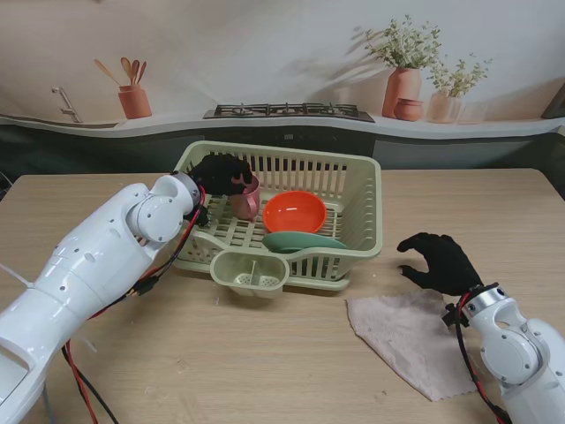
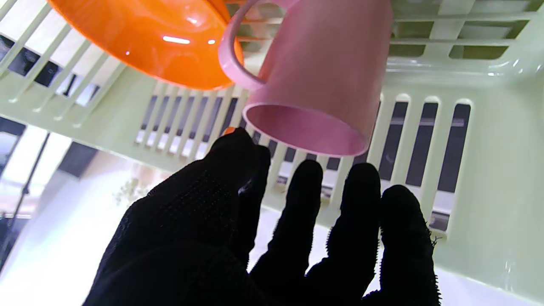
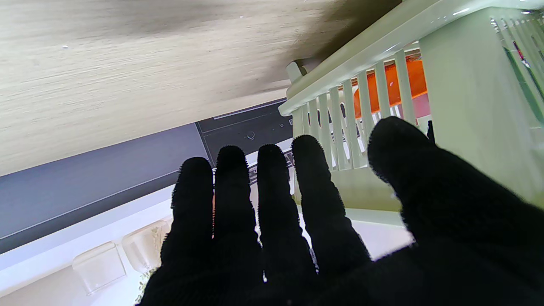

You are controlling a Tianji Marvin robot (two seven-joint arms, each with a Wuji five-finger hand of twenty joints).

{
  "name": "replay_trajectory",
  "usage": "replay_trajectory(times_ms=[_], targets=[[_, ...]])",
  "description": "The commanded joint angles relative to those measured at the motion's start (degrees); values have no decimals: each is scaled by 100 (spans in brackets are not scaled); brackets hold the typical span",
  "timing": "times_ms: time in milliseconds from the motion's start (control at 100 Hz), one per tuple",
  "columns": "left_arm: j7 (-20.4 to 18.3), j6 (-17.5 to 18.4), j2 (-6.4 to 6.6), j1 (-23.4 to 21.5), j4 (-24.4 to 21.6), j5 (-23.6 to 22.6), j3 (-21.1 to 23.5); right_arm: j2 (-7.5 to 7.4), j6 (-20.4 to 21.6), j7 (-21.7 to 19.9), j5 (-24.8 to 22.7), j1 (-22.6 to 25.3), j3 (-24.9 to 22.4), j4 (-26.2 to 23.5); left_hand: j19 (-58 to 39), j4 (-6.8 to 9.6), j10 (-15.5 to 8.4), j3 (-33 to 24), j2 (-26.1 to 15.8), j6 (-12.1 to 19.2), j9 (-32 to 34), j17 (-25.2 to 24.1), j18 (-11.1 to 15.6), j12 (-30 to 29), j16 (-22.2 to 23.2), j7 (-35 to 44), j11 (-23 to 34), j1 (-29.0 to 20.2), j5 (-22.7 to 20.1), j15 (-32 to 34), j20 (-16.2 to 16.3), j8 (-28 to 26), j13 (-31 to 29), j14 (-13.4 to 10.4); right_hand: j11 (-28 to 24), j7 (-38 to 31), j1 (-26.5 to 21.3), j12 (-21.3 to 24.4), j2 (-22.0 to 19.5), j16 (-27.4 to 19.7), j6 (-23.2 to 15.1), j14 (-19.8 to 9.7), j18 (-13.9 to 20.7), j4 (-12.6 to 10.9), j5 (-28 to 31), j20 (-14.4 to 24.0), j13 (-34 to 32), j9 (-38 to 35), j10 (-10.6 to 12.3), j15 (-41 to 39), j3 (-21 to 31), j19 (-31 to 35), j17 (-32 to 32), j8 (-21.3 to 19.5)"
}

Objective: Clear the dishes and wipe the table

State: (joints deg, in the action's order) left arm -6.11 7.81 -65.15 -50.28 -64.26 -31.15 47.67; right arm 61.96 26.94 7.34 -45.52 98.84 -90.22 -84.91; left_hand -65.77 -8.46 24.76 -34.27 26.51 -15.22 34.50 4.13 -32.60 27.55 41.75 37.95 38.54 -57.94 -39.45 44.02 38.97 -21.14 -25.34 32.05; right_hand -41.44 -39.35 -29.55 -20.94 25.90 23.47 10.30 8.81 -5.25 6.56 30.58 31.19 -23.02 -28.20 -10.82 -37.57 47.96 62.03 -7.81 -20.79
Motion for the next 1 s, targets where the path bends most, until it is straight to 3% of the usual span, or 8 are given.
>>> replay_trajectory(times_ms=[0,600,990], targets=[[-89,35,27,39,-109,7,47,1,46,-64,-21,4,1,-4,72,31,-133,-61,-185,53,-196,-113,68,-87,-33,18,-4,93,193,-16,-115,-35,134,-24,-24,-24,-53,-45,-46,-3,-32,-99,127,-249,44,75,43,-37,84,-1,108,-62,82,3],[-320,541,176,-172,-691,0,872,4,106,-60,-1,1,-25,-9,-288,92,-97,281,-240,65,39,122,36,-39,49,197,125,-229,73,222,-41,-40,-137,37,-24,-26,-55,-45,-46,-2,-38,-91,126,-249,55,75,37,-41,85,-3,109,-58,76,3],[-327,1164,356,-930,-1363,-412,2000,2,114,-70,-3,4,-31,-17,-320,132,-152,471,-311,123,63,174,-18,-46,35,274,105,-297,107,216,-5,-23,-168,-1,-26,-27,-60,-47,-49,-2,-38,-89,123,-250,54,72,34,-45,83,-3,108,-60,76,2]])
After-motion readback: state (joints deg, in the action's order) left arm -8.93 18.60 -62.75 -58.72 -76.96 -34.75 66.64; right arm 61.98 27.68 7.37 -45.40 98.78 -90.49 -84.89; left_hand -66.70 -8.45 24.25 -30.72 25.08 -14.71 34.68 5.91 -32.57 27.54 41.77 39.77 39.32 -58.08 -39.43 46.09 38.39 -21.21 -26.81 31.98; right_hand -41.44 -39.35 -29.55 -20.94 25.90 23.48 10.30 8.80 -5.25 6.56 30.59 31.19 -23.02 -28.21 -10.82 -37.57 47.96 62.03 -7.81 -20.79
